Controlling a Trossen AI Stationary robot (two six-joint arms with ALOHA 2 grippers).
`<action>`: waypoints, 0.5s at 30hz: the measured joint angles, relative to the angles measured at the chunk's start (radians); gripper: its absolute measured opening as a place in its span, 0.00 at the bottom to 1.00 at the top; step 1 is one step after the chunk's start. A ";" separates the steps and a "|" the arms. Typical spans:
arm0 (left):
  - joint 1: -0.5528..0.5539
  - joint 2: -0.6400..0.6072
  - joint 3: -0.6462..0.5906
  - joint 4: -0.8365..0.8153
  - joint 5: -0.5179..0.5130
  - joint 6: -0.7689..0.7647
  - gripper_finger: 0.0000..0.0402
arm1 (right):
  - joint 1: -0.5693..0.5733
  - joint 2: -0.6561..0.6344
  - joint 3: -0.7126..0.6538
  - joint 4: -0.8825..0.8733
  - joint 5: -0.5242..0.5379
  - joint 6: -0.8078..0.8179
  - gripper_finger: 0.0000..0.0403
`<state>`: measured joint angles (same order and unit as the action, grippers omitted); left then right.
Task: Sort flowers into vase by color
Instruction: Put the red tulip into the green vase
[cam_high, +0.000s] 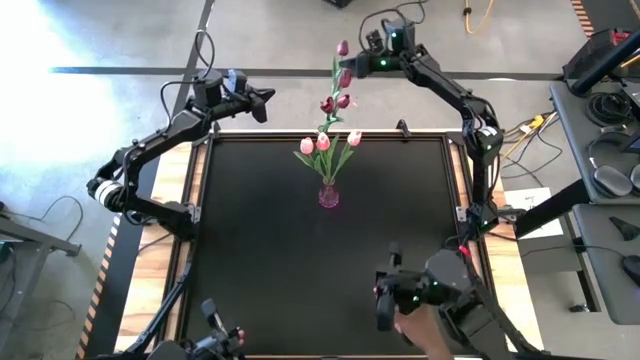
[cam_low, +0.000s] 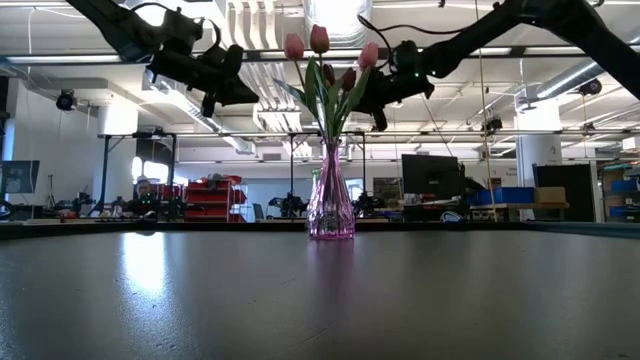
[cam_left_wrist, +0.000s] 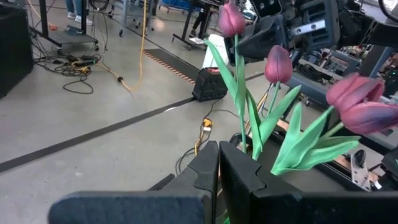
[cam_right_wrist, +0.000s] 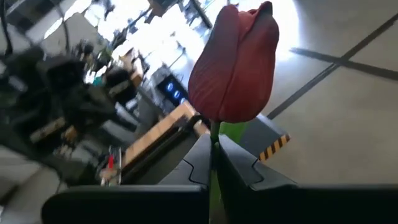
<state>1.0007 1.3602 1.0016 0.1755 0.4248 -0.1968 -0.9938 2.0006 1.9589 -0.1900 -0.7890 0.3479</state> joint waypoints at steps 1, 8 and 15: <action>-0.001 0.000 0.000 0.000 0.000 0.000 0.00 | 0.009 0.000 0.000 -0.009 -0.003 -0.015 0.02; -0.006 0.000 -0.001 0.000 0.000 0.015 0.00 | 0.054 0.000 0.000 -0.019 -0.008 -0.097 0.02; -0.009 0.000 -0.002 -0.007 0.000 0.016 0.00 | 0.066 -0.005 -0.001 -0.018 -0.046 -0.134 0.03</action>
<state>0.9918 1.3602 0.9997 0.1687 0.4248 -0.1811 -0.9276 1.9955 1.9580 -0.2079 -0.8354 0.2142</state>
